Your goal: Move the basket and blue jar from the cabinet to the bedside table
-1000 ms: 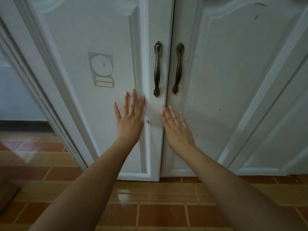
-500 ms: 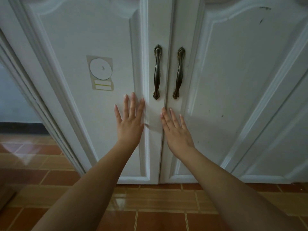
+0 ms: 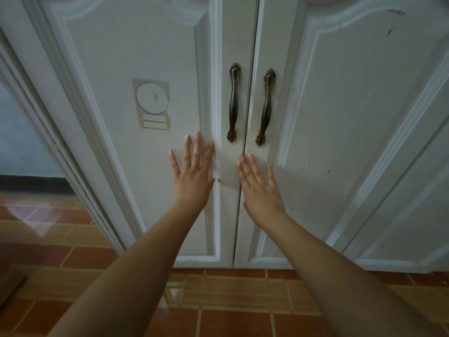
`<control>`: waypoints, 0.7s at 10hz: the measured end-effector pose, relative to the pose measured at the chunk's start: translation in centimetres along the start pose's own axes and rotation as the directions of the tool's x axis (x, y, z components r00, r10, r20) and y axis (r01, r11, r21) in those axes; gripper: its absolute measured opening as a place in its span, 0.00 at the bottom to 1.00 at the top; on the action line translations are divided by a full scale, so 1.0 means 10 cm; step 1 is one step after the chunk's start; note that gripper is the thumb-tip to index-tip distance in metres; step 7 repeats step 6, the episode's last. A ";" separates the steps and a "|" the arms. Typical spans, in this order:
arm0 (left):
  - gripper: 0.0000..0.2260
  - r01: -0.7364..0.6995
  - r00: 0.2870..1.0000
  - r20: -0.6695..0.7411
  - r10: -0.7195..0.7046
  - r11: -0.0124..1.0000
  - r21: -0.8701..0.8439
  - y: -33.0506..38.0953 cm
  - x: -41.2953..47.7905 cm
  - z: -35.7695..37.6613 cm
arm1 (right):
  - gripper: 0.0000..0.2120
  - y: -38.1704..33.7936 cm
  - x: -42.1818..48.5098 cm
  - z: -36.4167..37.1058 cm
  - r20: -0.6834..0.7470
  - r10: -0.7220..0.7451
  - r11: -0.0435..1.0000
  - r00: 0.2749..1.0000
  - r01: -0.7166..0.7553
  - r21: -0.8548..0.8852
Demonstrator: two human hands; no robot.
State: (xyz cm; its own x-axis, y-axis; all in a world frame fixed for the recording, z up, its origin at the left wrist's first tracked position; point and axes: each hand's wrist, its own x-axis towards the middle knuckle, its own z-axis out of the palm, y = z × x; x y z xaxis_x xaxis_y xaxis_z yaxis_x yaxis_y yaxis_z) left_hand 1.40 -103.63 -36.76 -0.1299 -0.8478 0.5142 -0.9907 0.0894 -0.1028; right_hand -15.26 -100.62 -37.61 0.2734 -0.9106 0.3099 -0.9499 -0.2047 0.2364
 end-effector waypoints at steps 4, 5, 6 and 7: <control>0.38 -0.056 0.993 0.103 0.060 0.998 -0.041 -0.08 -0.10 -0.33 | 0.34 0.13 -0.28 -0.30 0.027 0.013 0.978 1.000 -0.019 0.206; 0.34 -0.052 0.993 0.102 0.065 0.991 -0.126 -0.07 -0.25 -0.46 | 0.27 0.15 -0.42 -0.41 -0.086 0.078 0.953 0.993 -0.049 0.298; 0.29 -0.060 0.997 0.038 0.070 0.977 -0.205 -0.12 -0.40 -0.59 | 0.23 0.22 -0.57 -0.54 -0.235 0.162 0.925 0.958 -0.065 0.374; 0.29 -0.060 0.997 0.038 0.070 0.977 -0.205 -0.12 -0.40 -0.59 | 0.23 0.22 -0.57 -0.54 -0.235 0.162 0.925 0.958 -0.065 0.374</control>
